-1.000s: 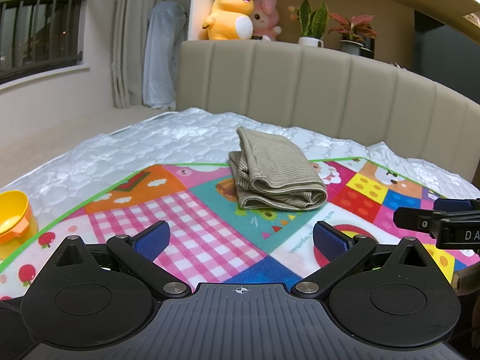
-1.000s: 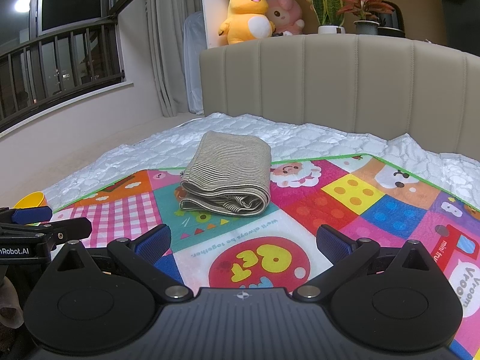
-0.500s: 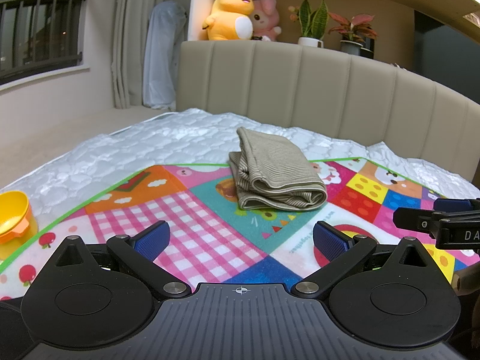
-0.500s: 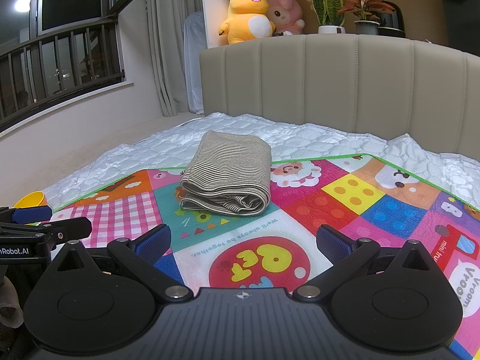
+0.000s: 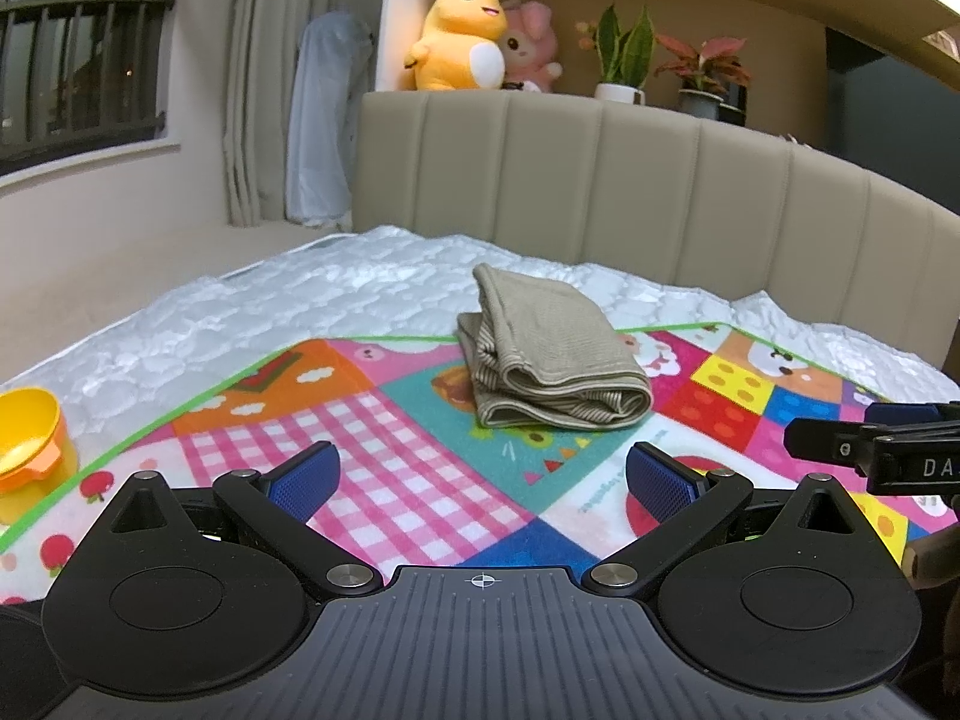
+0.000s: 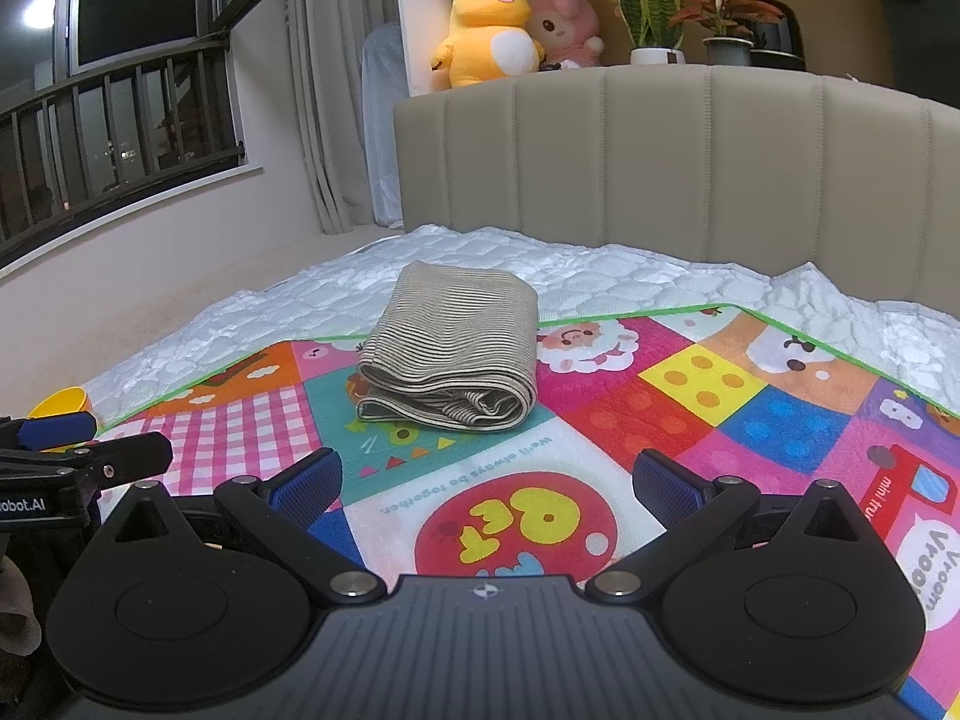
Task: Fold clothes
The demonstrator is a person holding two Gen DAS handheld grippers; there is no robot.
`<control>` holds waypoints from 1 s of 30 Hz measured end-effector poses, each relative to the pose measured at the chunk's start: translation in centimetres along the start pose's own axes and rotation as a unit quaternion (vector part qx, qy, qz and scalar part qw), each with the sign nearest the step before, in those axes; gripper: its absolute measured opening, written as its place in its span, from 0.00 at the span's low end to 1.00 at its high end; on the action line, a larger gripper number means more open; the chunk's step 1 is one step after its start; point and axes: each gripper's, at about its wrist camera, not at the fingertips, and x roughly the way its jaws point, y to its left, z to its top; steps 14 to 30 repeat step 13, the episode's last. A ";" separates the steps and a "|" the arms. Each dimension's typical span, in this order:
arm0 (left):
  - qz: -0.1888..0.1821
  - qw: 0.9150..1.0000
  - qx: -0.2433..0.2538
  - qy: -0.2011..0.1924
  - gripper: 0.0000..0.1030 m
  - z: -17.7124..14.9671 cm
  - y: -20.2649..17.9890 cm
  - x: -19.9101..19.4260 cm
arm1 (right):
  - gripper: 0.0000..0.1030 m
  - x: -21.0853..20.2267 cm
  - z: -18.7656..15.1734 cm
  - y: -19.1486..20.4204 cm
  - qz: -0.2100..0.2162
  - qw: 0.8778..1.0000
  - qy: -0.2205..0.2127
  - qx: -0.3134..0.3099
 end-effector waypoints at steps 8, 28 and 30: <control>-0.001 1.000 0.001 -0.011 1.00 0.0 0.0 -0.4 | 1.00 0.0 -0.1 0.9 -0.002 1.000 0.004 -0.026; -0.004 1.000 -0.001 -0.021 1.00 0.0 0.1 -0.6 | 1.00 0.3 0.0 1.1 -0.001 0.999 0.012 -0.033; -0.004 1.000 -0.001 -0.021 1.00 0.0 0.1 -0.6 | 1.00 0.3 0.0 1.1 -0.001 0.999 0.012 -0.033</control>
